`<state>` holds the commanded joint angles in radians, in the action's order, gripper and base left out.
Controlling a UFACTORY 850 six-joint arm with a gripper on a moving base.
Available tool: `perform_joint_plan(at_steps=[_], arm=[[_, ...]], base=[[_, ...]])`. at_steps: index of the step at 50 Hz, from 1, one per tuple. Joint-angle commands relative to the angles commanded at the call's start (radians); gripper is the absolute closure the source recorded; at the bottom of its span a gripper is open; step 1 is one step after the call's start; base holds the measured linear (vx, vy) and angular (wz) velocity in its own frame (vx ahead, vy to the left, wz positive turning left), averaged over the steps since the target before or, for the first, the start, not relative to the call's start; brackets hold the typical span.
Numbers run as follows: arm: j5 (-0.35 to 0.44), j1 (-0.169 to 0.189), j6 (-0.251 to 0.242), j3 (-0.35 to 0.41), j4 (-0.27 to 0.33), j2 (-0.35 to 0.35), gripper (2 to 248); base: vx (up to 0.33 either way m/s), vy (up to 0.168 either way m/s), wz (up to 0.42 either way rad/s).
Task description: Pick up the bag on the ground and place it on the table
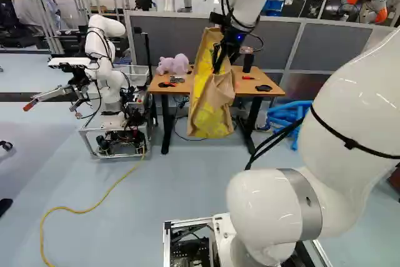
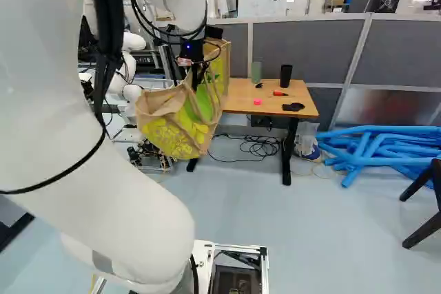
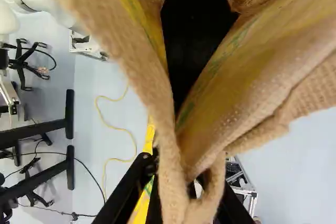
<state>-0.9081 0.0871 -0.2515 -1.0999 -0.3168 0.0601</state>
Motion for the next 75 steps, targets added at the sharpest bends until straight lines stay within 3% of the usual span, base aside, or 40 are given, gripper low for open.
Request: perform_joint_plan(at_steps=[41,75], arm=[[-0.034,0.016,0.000,-0.092,0.000,0.028,229],[-0.034,0.016,0.000,-0.097,0.000,0.029,229]], base=[[0.000,0.000,0.000],[0.000,0.000,0.000]])
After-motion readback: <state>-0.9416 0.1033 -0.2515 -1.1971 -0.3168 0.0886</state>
